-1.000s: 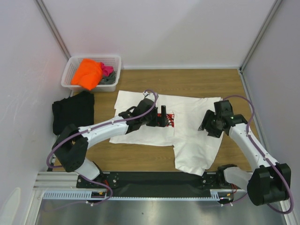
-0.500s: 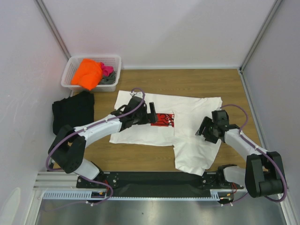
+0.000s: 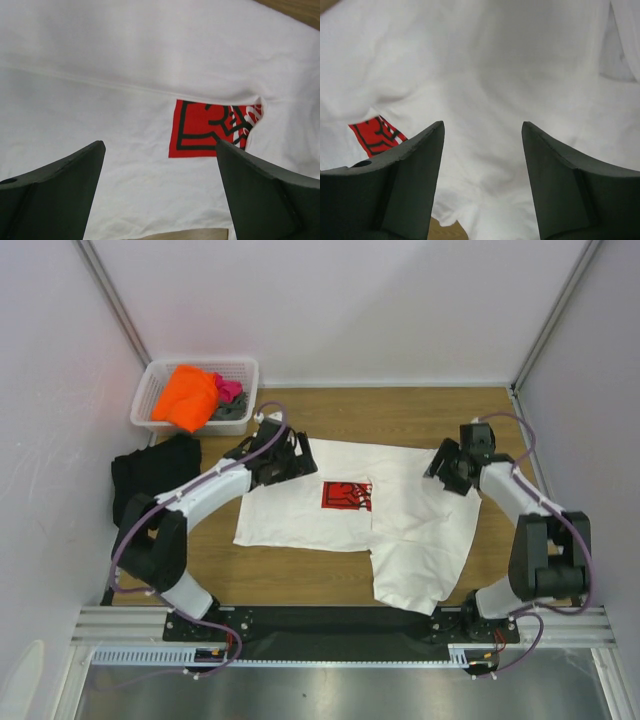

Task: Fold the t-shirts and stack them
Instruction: Fold the tshirt

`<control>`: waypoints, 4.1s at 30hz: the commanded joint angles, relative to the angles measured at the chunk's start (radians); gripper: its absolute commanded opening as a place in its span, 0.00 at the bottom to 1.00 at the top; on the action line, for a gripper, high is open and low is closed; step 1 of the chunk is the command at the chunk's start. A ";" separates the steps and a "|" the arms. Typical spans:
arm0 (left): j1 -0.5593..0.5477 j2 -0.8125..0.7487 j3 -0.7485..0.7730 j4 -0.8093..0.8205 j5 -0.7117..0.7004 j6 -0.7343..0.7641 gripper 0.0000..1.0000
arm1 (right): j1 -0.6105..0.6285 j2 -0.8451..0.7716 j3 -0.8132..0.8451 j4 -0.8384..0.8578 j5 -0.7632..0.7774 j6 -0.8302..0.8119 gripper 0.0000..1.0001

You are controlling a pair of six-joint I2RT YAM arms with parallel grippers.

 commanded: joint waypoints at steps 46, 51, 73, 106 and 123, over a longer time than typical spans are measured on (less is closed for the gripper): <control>0.207 0.805 0.859 -0.196 0.088 0.030 0.96 | -0.115 0.845 0.789 -0.044 0.009 -0.078 0.69; 0.208 0.811 0.925 -0.176 0.100 0.084 0.96 | -0.116 0.896 0.962 -0.062 -0.020 -0.115 0.70; 0.165 -0.021 0.254 -0.109 0.068 0.017 0.98 | -0.310 0.088 0.380 -0.246 -0.111 -0.029 0.83; 0.167 -0.177 -0.182 -0.052 0.032 -0.152 0.99 | -0.452 -0.253 -0.389 -0.037 -0.108 0.026 0.46; 0.179 -0.146 -0.337 0.040 -0.015 -0.309 0.95 | -0.452 -0.327 -0.326 -0.146 -0.120 -0.014 0.00</control>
